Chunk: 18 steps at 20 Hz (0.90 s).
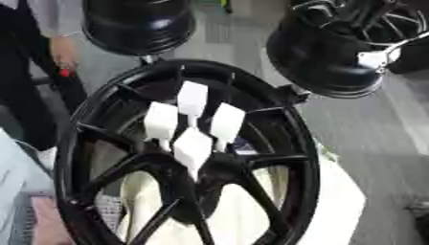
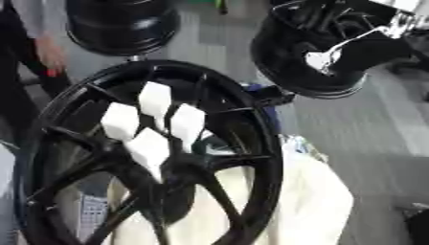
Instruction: Pull the pin out of the wheel hub.
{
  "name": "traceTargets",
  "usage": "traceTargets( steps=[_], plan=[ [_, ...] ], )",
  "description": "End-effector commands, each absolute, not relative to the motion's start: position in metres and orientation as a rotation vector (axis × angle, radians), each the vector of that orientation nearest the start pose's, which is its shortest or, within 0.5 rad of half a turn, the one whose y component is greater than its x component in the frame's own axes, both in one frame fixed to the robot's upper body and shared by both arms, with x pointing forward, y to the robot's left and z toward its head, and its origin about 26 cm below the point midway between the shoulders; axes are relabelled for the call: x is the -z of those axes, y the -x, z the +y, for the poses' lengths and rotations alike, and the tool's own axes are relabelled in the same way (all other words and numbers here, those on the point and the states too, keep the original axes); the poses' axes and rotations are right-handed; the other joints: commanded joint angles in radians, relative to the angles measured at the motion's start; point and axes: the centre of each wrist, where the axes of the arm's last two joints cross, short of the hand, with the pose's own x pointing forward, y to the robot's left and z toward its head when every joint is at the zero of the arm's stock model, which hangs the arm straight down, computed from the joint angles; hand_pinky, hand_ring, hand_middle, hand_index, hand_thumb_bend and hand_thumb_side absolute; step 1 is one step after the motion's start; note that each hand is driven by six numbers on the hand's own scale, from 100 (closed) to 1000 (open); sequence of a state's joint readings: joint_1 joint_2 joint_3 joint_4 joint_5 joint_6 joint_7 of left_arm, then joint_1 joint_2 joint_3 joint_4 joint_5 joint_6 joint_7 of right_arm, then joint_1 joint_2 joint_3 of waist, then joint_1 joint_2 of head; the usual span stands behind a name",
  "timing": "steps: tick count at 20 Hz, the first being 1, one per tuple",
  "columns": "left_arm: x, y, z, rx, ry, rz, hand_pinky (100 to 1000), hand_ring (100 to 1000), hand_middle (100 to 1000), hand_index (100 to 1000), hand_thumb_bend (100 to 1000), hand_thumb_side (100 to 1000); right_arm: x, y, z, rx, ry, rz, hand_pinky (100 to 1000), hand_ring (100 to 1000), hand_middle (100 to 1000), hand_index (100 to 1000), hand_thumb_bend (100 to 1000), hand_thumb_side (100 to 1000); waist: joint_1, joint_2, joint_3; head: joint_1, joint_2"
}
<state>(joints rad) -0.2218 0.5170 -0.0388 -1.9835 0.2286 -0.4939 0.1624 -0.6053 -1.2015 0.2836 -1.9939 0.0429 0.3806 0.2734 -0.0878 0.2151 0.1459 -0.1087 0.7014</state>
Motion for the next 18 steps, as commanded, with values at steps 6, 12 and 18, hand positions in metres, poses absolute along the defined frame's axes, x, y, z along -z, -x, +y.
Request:
traceTargets(
  steps=[6,12,18],
  plan=[
    [-0.197,-0.290,0.288,-0.390,-0.032,3.579,766,648,633,819,100,645,-0.338,-0.284,-0.292,-1.363,0.858,-1.570,812,702,661,761,249,249,0.004,-0.031,0.008,-0.001,0.010],
    [-0.197,-0.290,0.289,-0.407,-0.045,3.581,767,648,633,819,100,642,-0.337,-0.285,-0.282,-1.447,0.822,-1.489,816,711,665,762,295,255,0.001,-0.044,0.021,-0.008,0.022],
    [-0.197,-0.290,0.289,-0.439,-0.053,3.582,767,648,634,819,100,640,-0.339,-0.286,-0.270,-1.573,0.826,-1.427,825,727,672,769,361,245,-0.004,-0.053,0.024,-0.008,0.032]
  ],
)
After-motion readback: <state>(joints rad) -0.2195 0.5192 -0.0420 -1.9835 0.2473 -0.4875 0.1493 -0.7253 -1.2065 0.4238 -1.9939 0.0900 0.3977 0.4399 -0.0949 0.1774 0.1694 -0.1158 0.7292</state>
